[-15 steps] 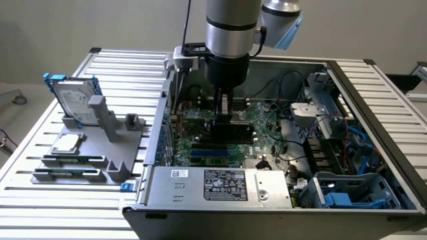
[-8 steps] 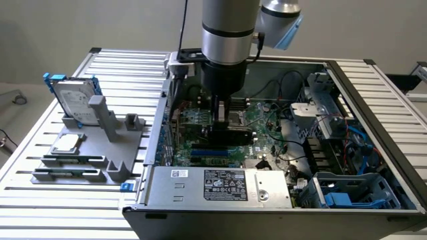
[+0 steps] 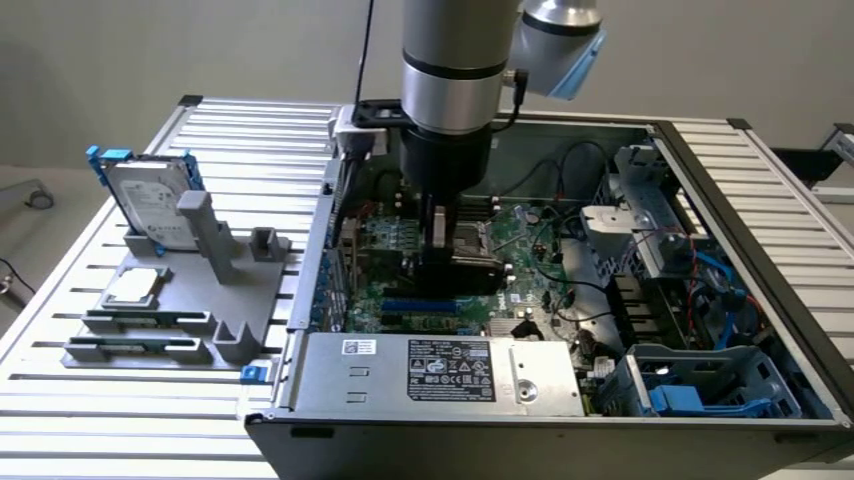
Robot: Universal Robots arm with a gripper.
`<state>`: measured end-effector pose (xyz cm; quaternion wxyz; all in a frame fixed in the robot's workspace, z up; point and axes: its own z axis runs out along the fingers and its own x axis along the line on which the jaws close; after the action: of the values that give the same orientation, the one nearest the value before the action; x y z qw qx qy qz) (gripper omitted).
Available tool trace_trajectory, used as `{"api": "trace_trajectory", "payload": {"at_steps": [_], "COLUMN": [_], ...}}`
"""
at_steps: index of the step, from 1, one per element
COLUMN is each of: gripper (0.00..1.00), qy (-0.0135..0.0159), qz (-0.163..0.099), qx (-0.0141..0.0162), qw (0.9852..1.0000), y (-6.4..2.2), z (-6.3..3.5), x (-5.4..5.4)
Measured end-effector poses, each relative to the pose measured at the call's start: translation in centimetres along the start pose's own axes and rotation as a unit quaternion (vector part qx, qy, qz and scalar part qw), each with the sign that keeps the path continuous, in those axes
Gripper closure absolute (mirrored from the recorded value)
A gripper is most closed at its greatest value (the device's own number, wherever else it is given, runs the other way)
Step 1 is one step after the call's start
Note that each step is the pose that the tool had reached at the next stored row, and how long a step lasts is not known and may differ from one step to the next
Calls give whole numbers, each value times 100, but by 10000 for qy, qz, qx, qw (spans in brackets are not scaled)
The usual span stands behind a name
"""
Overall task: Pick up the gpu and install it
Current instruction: 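Insert the gpu into the slot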
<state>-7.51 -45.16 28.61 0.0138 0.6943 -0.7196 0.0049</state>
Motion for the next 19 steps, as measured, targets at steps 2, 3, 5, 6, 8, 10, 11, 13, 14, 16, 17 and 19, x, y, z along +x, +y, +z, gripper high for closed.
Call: {"api": "trace_trajectory", "payload": {"at_steps": [2,3,5,6,8,10,11,13,14,16,17,19], "gripper": [74,74,74,74,74,74,74,74,74,74,74,74], "qy": [-7,-8,-8,-9,-10,-10,-9,-10,-10,-10,-12,-13], "qz": [-1,0,0,0,0,0,-1,0,-1,3,5,18], "qx": [-1,-1,-1,-1,-1,-1,-1,-2,-1,-2,-1,-2], "qw": [10000,10000,10000,10000,10000,10000,10000,10000,10000,10000,10000,10000], "y": [3,3,3,7,25,45,45,45,45,50,51,59], "z": [3,4,4,5,10,15,14,15,16,22,24,26], "x": [7,7,8,8,9,9,12,17,23,24,25,28]}}
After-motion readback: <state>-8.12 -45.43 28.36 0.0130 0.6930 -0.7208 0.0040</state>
